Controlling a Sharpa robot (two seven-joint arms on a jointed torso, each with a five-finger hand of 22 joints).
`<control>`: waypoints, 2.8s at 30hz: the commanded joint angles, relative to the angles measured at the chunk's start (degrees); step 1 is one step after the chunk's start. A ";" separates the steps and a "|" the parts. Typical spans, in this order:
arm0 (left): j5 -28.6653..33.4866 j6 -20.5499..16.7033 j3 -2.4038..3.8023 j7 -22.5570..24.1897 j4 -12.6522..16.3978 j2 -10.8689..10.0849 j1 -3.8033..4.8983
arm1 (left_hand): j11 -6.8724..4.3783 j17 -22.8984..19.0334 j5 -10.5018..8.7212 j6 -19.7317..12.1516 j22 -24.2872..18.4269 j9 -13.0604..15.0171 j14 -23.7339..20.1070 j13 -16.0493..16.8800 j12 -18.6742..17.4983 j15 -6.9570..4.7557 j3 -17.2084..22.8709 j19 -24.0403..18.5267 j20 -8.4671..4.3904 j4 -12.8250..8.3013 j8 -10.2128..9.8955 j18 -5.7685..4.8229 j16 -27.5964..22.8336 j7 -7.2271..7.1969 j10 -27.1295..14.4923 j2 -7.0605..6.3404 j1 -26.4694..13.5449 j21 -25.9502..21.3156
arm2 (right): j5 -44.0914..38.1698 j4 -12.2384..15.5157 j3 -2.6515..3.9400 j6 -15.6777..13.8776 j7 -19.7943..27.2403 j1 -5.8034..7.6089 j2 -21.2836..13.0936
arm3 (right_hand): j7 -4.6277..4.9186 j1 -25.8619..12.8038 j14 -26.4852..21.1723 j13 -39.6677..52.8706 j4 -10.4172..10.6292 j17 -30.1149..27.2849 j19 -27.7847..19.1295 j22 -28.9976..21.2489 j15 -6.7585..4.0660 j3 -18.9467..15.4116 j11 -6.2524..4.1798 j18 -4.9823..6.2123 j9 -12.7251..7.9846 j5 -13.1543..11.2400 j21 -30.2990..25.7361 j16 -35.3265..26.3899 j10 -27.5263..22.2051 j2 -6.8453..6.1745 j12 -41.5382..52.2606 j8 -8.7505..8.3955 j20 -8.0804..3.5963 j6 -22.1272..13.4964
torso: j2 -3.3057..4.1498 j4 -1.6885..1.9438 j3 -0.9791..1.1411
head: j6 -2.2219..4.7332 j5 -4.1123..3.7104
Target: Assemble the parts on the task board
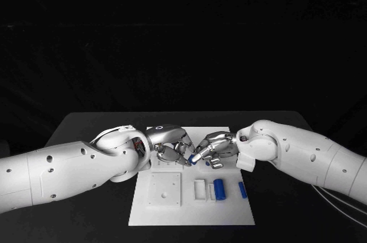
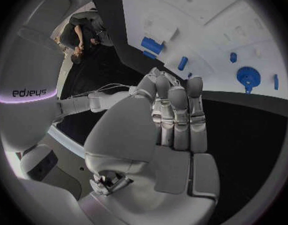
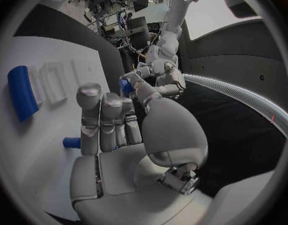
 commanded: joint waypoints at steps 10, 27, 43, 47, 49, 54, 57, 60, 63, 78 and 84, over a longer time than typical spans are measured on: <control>6.88 -1.96 0.12 -1.06 0.19 -0.80 0.11 | -0.03 0.26 0.49 5.40 1.23 0.86 -0.02 0.05 -0.48 -0.42 0.92 -0.39 -0.07 -0.37 0.39 0.21 -0.12 -0.70 0.66 0.23 -0.52 0.53 | -0.13 0.47 -0.10 -4.47 2.67 -0.19 -1.23 | 2.09 1.78 -3.47 -7.12 4.79 -3.99 -0.98 2.06 1.49 -16.81 1.60 2.35 -0.19 1.84 -10.54 -3.39 -5.43 -0.37 -4.33 -0.34 1.67 -7.13 | 0.03 0.01 -0.04 | 0.05 0.16; 14.20 -0.39 0.15 -3.95 -0.58 -2.79 0.12 | -0.03 0.45 0.83 5.77 1.21 0.93 -0.08 0.01 -0.80 -0.50 1.35 -0.58 -0.14 -0.62 0.38 0.11 -0.20 -0.84 0.99 -0.18 -1.07 0.77 | 0.94 1.79 0.44 -12.99 7.01 -0.48 -5.37 | 2.76 -0.32 -3.43 -8.81 14.37 -4.86 0.54 2.84 1.81 -21.28 2.19 2.79 -0.18 -2.57 -12.76 -2.32 -6.31 -3.30 -2.83 -0.35 2.03 -10.20 | -0.03 0.03 0.01 | -0.07 0.65; 6.26 -3.92 0.12 -21.82 0.77 -3.76 0.12 | -0.61 0.77 5.51 6.90 1.22 0.97 1.82 -0.35 -1.75 -0.75 2.63 0.26 -0.31 -0.27 0.38 0.48 -0.02 -1.23 3.29 -1.74 -1.64 2.16 | -14.48 5.20 4.28 -33.73 16.02 -0.49 -8.38 | 2.48 -0.76 -2.71 -9.54 12.89 -4.77 1.40 3.01 1.51 -22.54 1.90 2.71 -0.18 2.59 -11.86 -2.17 -5.42 -2.32 -2.81 -0.35 1.75 -9.40 | -0.03 0.10 0.16 | -0.49 1.49; 2.87 -3.70 0.10 -29.77 1.40 -3.81 0.07 | -0.74 0.94 5.74 7.15 1.18 0.95 2.54 -0.38 -2.15 -0.68 3.39 0.44 -0.14 0.32 0.39 0.69 -0.30 -1.39 4.09 -2.33 -1.95 2.42 | -21.14 6.12 4.73 -38.10 16.46 -0.49 -8.65 | 2.40 -0.97 -2.33 -9.87 13.21 -4.79 1.67 3.05 1.38 -22.29 1.80 2.65 -0.18 2.41 -11.58 -2.29 -5.05 -2.66 -2.92 -0.34 1.61 -9.16 | -0.03 0.07 0.23 | -0.70 1.65; 1.15 -3.51 0.09 -32.61 1.60 -3.81 -0.05 | -0.81 1.03 5.67 7.24 1.17 0.98 2.79 -0.34 -2.14 -0.72 3.42 0.56 -0.12 0.61 0.39 0.73 -0.27 -1.50 4.36 -2.44 -2.08 2.47 | -23.36 6.45 4.84 -39.73 16.39 -0.49 -8.72 | 2.38 -1.07 -2.19 -9.95 13.61 -4.74 1.74 3.05 1.35 -22.09 1.78 2.64 -0.19 2.26 -11.58 -2.31 -4.94 -2.95 -2.89 -0.37 1.59 -9.10 | -0.06 0.05 0.30 | -0.76 1.72; -4.76 -3.02 0.08 -38.45 1.78 -3.61 -0.75 | -0.97 1.74 6.06 7.65 1.19 1.06 4.14 0.10 -2.05 -0.82 3.95 1.44 -0.11 1.91 0.39 0.94 -0.22 -1.73 5.79 -3.33 -1.91 2.88 | -27.70 7.23 4.98 -43.13 15.50 -0.49 -8.77 | 2.29 -0.93 -1.98 -10.13 14.17 -4.64 1.85 3.07 1.29 -21.79 1.68 2.59 -0.18 2.36 -11.61 -2.36 -4.76 -3.31 -2.86 -0.35 1.52 -8.87 | -0.12 0.01 0.63 | -1.11 1.92; -7.57 -2.45 0.07 -40.47 1.73 -3.29 -1.25 | -1.02 2.17 6.17 7.89 1.19 1.07 4.61 0.42 -1.91 -0.82 4.23 1.65 -0.05 2.58 0.38 0.99 -0.15 -1.88 6.29 -3.79 -1.96 3.27 | -29.58 7.66 5.00 -44.49 14.67 -0.49 -8.74 | 2.24 -0.30 -1.92 -10.19 13.82 -4.66 1.91 3.07 1.26 -21.50 1.62 2.59 -0.18 3.53 -11.60 -2.42 -4.67 -3.10 -2.88 -0.35 1.49 -8.69 | -0.11 -0.01 0.72 | -1.40 1.99; -9.91 -1.52 0.07 -42.05 1.65 -2.90 -1.83 | -1.12 2.44 6.17 8.25 1.17 1.15 4.97 0.63 -1.80 -0.85 4.31 1.80 0.03 3.35 0.38 1.05 -0.07 -2.14 6.68 -4.23 -2.17 3.44 | -31.41 8.32 5.01 -45.55 13.81 -0.49 -8.75 | 2.20 0.61 -1.78 -10.42 11.58 -4.65 2.00 3.07 1.20 -20.83 1.55 2.55 -0.19 4.12 -11.69 -2.61 -4.49 -2.26 -2.94 -0.37 1.43 -8.43 | -0.09 0.00 0.71 | -1.61 2.10; -11.20 -0.67 0.07 -42.92 1.60 -2.54 -2.27 | -1.18 2.78 6.30 8.44 1.18 1.19 5.24 0.99 -1.71 -0.90 4.73 1.91 0.00 4.25 0.39 1.06 -0.09 -2.24 6.88 -4.66 -1.96 3.75 | -32.50 8.92 5.02 -46.07 13.17 -0.49 -8.77 | 2.18 0.82 -1.73 -10.47 10.87 -4.63 2.04 3.08 1.19 -20.48 1.52 2.54 -0.19 3.74 -11.67 -2.65 -4.43 -2.17 -2.93 -0.37 1.43 -8.32 | -0.08 -0.01 0.82 | -1.83 2.07; -16.00 0.78 0.08 -44.88 2.29 -0.87 -4.19 | -1.49 3.49 9.60 9.57 1.18 1.26 6.34 2.01 -1.31 -1.05 6.05 2.32 -0.10 5.66 0.40 1.08 0.26 -2.68 7.78 -6.24 -2.60 4.78 | -36.13 10.81 5.02 -47.48 11.56 -0.51 -8.71 | 2.10 0.86 -1.53 -10.60 9.07 -4.54 2.17 3.08 1.11 -18.84 1.43 2.52 -0.19 2.88 -11.74 -2.77 -4.28 -2.06 -2.91 -0.37 1.36 -7.94 | -0.06 0.04 0.57 | -2.43 1.49; -17.63 1.03 0.08 -45.19 2.25 -0.20 -5.09 | -1.52 3.63 10.50 9.79 1.19 1.22 6.55 2.22 -1.28 -1.09 6.43 2.40 -0.09 5.87 0.39 1.16 0.29 -2.70 7.98 -6.63 -2.65 5.07 | -36.97 11.23 5.02 -47.62 11.31 -0.55 -8.71 | 2.06 0.76 -1.50 -10.63 9.05 -4.53 2.18 3.07 1.10 -18.70 1.41 2.52 -0.19 2.86 -11.80 -2.78 -4.25 -2.08 -2.93 -0.37 1.35 -7.82 | -0.06 0.01 0.55 | -2.57 1.34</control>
